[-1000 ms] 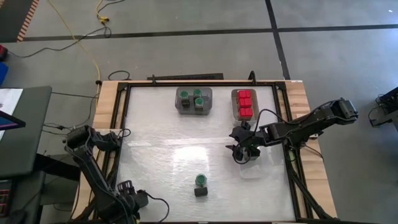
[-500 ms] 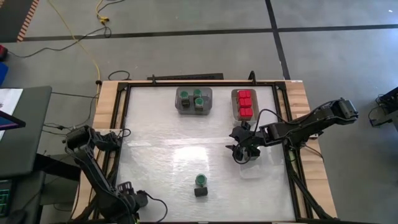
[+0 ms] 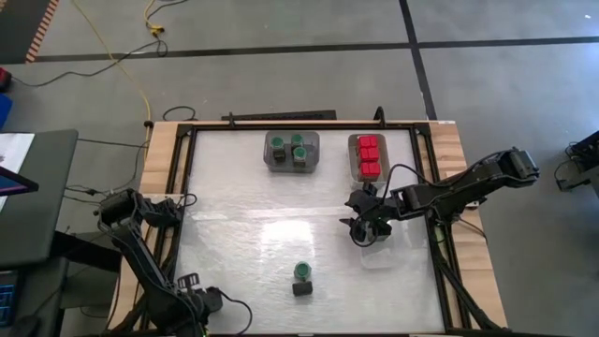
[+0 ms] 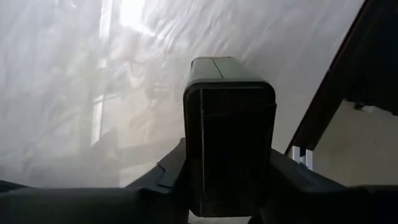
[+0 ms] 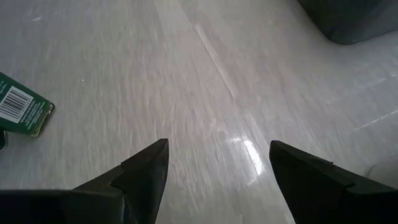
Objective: Sort spices by type
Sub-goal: Move the bottom left black seasoning can to the center of the table, then put the bottom left black seasoning can into the white transparent bin
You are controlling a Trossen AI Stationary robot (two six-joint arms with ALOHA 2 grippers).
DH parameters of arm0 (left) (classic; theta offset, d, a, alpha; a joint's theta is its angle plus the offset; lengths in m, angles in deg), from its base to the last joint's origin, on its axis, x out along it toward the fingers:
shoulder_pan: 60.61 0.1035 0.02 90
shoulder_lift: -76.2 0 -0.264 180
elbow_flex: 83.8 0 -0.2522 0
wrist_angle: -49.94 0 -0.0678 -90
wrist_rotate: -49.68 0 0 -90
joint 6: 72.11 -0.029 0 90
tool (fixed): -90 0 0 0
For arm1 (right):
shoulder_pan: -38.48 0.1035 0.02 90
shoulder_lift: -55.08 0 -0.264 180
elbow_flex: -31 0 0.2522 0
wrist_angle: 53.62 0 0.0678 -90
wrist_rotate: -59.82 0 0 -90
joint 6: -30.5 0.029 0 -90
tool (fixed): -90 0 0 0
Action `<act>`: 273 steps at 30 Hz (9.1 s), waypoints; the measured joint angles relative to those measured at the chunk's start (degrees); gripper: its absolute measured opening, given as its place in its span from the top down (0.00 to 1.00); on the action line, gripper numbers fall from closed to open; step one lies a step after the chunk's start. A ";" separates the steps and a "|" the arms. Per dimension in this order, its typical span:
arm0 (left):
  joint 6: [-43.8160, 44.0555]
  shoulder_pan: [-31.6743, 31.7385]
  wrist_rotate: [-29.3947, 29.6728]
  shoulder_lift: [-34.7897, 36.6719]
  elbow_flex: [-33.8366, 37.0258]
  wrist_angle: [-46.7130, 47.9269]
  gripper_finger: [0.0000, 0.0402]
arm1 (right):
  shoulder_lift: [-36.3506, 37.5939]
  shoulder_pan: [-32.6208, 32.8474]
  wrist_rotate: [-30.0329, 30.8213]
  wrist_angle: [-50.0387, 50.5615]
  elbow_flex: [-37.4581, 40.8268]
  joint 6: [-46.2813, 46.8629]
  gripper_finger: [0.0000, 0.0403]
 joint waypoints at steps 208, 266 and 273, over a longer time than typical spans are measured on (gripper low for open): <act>-73.26 59.28 9.86 52.43 64.59 -70.18 0.54 | -45.74 -11.06 -16.38 44.40 -58.11 -25.05 0.24; -72.09 59.28 9.86 52.41 64.57 -69.83 0.54 | -36.39 -8.17 -15.18 47.08 -58.07 -28.31 0.63; -72.05 59.28 9.86 52.41 64.57 -69.83 0.54 | -24.88 -2.41 -11.76 60.50 -58.11 -20.55 0.63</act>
